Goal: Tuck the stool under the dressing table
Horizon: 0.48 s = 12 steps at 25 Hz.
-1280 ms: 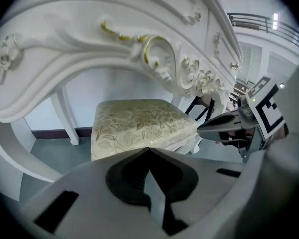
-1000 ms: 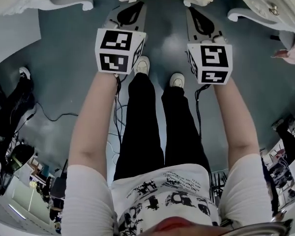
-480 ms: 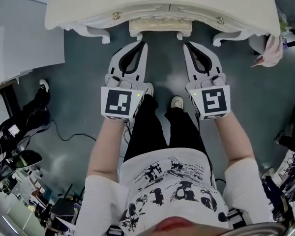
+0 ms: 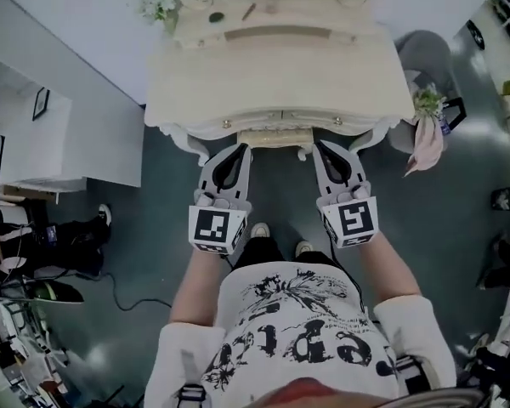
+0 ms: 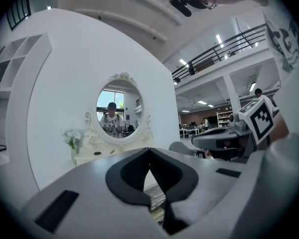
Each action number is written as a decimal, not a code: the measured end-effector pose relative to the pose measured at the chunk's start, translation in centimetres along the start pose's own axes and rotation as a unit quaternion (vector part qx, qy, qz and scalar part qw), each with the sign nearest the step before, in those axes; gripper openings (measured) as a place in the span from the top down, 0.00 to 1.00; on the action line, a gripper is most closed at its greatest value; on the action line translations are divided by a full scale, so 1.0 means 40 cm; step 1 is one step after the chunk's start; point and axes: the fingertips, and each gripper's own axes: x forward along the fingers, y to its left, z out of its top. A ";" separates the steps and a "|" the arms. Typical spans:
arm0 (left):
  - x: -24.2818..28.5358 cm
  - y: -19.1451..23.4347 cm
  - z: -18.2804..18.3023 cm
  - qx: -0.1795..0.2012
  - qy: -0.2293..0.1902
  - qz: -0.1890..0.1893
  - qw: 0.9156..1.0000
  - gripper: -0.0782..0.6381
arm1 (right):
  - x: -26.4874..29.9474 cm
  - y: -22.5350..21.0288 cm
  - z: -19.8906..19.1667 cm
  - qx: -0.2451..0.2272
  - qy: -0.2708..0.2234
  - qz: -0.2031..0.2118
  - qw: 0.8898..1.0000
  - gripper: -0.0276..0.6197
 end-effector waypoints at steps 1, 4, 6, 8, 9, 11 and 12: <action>-0.011 -0.001 0.036 0.002 -0.005 0.000 1.000 0.86 | -0.016 -0.001 0.036 -0.009 -0.006 -0.002 1.000 0.93; -0.039 0.002 0.124 0.003 -0.018 -0.001 1.000 0.86 | -0.058 -0.004 0.134 -0.029 -0.025 -0.010 0.999 0.93; -0.045 -0.003 0.169 0.013 -0.029 -0.006 0.999 0.86 | -0.078 -0.013 0.183 -0.032 -0.036 -0.018 0.999 0.93; -0.050 -0.016 0.203 0.025 -0.035 -0.014 0.999 0.86 | -0.099 -0.021 0.219 -0.029 -0.047 -0.025 0.998 0.93; -0.051 -0.017 0.216 0.028 -0.038 -0.016 0.999 0.86 | -0.104 -0.024 0.232 -0.027 -0.051 -0.029 0.998 0.93; -0.048 -0.001 0.242 0.027 -0.045 -0.017 0.998 0.86 | -0.095 -0.026 0.250 -0.022 -0.055 -0.034 0.998 0.93; -0.046 0.009 0.252 0.026 -0.047 -0.018 0.998 0.86 | -0.088 -0.025 0.256 -0.017 -0.055 -0.035 0.998 0.93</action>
